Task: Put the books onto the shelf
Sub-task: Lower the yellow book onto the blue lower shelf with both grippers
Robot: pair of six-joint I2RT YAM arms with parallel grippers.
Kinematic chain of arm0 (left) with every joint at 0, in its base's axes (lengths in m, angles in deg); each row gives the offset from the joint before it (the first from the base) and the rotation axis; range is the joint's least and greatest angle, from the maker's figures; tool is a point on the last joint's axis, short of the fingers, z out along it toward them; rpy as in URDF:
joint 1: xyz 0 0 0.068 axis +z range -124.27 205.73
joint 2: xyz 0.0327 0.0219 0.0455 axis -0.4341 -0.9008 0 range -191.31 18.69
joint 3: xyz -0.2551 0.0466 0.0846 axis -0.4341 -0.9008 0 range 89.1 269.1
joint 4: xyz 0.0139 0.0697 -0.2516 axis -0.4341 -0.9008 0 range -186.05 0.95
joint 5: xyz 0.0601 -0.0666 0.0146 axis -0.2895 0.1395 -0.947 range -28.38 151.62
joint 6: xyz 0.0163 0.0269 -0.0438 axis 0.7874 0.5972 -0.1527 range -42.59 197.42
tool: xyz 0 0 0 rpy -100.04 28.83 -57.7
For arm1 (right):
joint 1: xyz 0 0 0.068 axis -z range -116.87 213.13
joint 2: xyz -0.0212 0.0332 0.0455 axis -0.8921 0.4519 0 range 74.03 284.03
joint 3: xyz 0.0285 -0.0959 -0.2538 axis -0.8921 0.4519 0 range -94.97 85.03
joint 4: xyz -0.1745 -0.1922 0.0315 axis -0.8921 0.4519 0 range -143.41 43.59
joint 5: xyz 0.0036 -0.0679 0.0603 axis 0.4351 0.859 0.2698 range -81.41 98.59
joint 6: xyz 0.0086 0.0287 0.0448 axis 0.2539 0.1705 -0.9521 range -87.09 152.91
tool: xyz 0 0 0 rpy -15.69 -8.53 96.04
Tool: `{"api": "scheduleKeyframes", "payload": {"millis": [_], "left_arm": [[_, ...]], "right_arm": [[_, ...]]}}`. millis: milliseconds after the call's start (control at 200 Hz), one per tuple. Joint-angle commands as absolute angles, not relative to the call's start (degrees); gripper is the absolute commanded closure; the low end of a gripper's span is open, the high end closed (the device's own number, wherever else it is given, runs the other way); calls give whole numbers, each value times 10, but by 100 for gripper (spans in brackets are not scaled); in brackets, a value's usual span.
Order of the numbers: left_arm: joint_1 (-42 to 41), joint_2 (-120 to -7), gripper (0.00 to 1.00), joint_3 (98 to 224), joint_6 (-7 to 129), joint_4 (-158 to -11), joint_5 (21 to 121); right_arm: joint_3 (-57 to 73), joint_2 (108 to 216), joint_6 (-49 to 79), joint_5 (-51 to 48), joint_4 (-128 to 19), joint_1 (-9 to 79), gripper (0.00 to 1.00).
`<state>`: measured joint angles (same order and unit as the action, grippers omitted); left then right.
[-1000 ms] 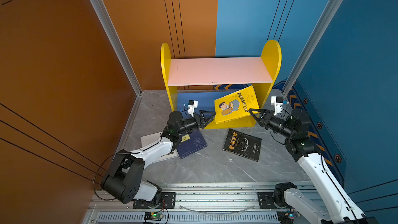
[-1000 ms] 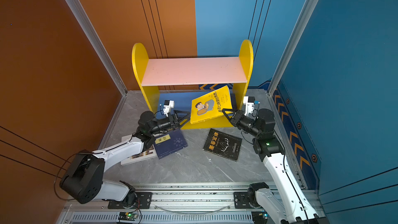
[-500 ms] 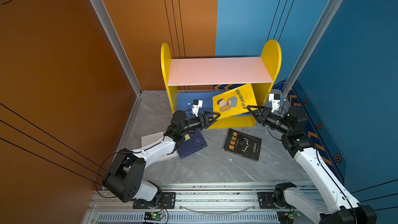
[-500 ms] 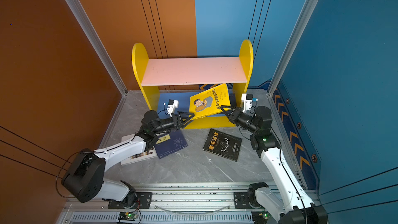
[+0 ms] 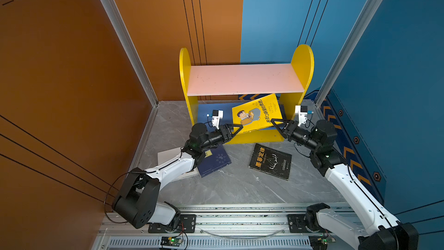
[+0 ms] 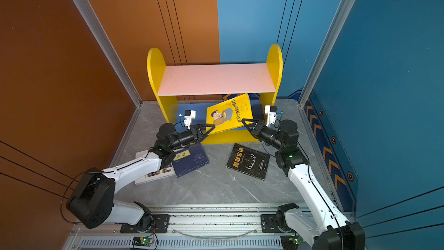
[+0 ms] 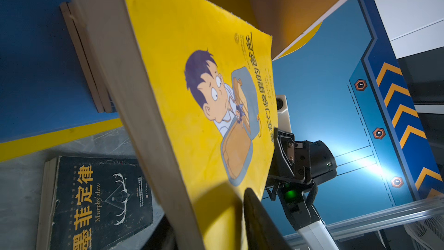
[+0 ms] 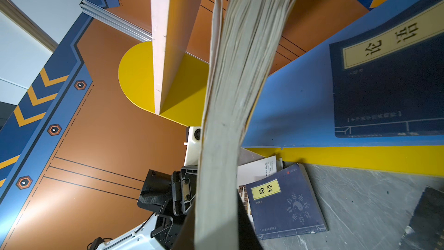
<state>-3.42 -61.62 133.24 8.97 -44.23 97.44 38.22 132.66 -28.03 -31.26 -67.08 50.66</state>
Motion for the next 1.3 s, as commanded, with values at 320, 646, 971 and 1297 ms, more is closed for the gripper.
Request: {"api": "scheduleKeyframes", "payload": {"millis": [320, 646, 971, 1297], "left_arm": [[33, -486, 96, 1289, 115, -477, 994], [106, -442, 96, 1308, 93, -507, 1079], [140, -439, 97, 1341, 144, -560, 1134], [141, -441, 97, 1372, 228, -633, 1146]], "right_arm": [[378, 1423, -291, -338, -796, 482, 64], [379, 1504, -382, -382, -958, 468, 66], [363, 1518, -392, -415, -935, 458, 70], [355, 1527, -380, -413, -895, 434, 58]]}}
